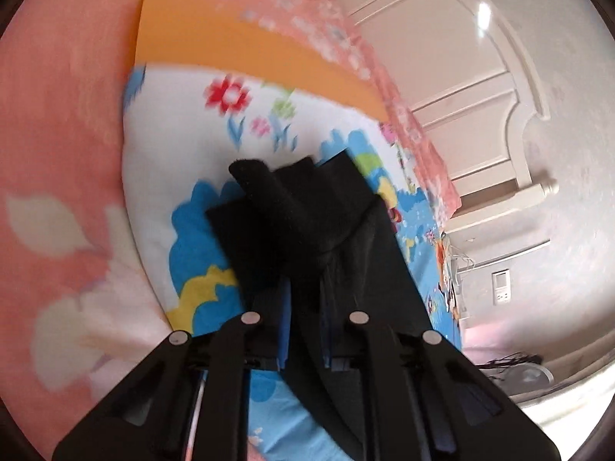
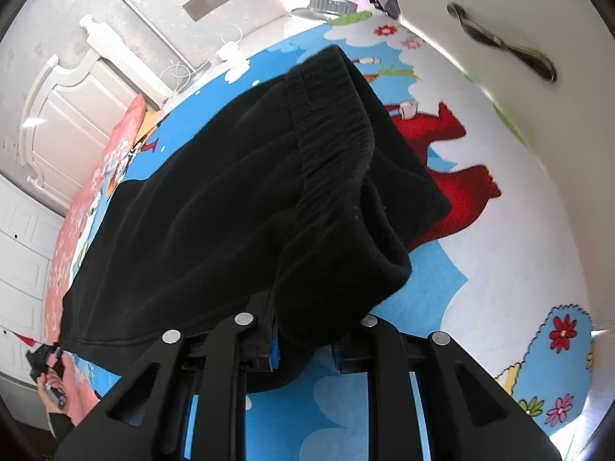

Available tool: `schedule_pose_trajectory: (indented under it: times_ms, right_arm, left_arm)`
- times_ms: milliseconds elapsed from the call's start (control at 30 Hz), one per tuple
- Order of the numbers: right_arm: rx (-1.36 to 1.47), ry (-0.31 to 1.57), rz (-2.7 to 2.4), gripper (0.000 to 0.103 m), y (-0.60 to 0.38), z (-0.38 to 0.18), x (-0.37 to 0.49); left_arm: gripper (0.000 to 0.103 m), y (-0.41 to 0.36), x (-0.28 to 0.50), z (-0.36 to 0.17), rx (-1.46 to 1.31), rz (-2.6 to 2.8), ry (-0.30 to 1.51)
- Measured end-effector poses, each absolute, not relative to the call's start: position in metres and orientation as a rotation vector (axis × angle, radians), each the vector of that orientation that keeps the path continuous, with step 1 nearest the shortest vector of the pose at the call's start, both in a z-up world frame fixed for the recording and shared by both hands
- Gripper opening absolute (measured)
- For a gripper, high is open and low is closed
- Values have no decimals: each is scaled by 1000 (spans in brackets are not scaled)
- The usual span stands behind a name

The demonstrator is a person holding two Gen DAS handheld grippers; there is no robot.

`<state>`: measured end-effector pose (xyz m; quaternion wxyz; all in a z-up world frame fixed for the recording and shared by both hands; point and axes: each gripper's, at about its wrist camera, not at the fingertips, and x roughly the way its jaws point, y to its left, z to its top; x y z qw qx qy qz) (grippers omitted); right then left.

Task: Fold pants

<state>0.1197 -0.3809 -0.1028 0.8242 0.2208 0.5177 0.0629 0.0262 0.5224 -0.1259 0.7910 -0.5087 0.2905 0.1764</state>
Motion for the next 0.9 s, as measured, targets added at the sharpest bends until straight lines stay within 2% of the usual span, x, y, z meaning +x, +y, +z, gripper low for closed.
schedule_pose_trajectory:
  times_ms: [400, 500, 600, 800, 900]
  right_arm:
    - [433, 1050, 156, 15, -384, -84, 135]
    - [437, 1098, 143, 15, -384, -109, 140]
    - [382, 1066, 154, 15, -377, -90, 144]
    - [393, 920, 220, 14, -370, -36, 159]
    - [409, 966, 171, 14, -376, -60, 152]
  left_arm:
    - [11, 513, 10, -111, -1077, 430, 578]
    - [11, 516, 12, -123, -1094, 430, 601]
    - [11, 517, 14, -135, -1109, 439, 637]
    - [11, 524, 30, -77, -1073, 345, 511]
    - [11, 518, 36, -69, -992, 360, 509]
